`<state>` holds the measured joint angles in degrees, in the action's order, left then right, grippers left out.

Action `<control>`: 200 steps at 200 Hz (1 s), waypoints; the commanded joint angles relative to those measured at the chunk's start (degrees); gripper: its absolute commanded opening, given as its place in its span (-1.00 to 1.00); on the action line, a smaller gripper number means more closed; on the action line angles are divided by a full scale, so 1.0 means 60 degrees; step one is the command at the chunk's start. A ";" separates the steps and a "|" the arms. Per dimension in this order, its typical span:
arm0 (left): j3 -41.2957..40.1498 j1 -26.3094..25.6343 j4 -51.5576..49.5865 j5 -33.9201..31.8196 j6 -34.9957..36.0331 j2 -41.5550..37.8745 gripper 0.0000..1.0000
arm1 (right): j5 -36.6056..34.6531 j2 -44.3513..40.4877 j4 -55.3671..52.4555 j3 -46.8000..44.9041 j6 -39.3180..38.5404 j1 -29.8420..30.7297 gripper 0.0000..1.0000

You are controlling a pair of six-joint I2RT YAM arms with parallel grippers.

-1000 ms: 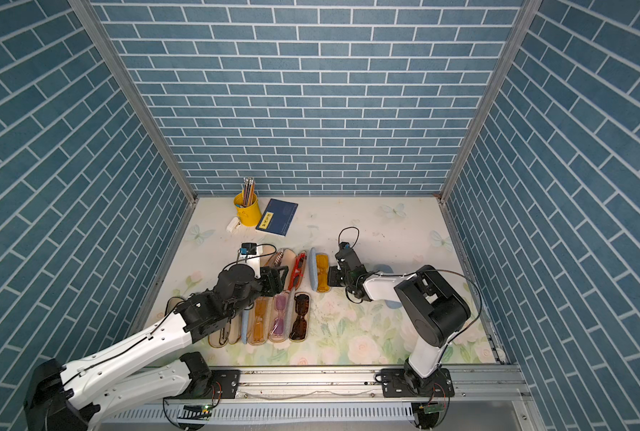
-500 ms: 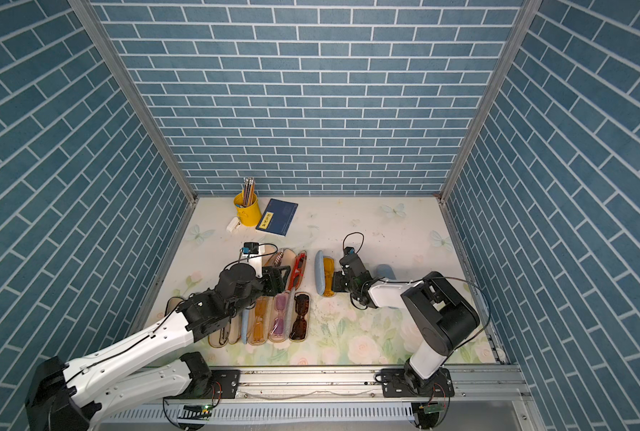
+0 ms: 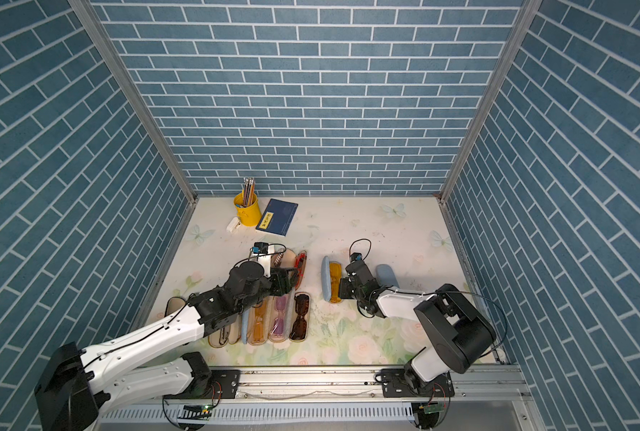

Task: Close the glasses case
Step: Move the glasses case to the center of the board.

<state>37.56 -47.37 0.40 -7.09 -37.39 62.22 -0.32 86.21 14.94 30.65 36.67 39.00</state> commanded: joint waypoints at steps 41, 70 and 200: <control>0.0062 -0.0044 0.1231 0.1179 -0.0209 0.0989 0.33 | -0.0533 -0.0995 -0.0703 -0.0828 0.0290 -0.0026 -0.89; 0.0242 -0.0238 0.1592 0.1482 -0.0272 0.1536 0.33 | -0.0614 -0.1420 -0.0887 -0.1143 0.0295 -0.0106 -0.89; 0.1615 -0.1058 0.3213 0.2409 -0.0987 0.4511 0.19 | -0.0596 -0.2939 -0.1438 -0.2193 0.0247 -0.0655 -0.89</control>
<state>45.10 -52.95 16.78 5.96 -42.33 87.26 -2.63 69.87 9.65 18.81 37.30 35.70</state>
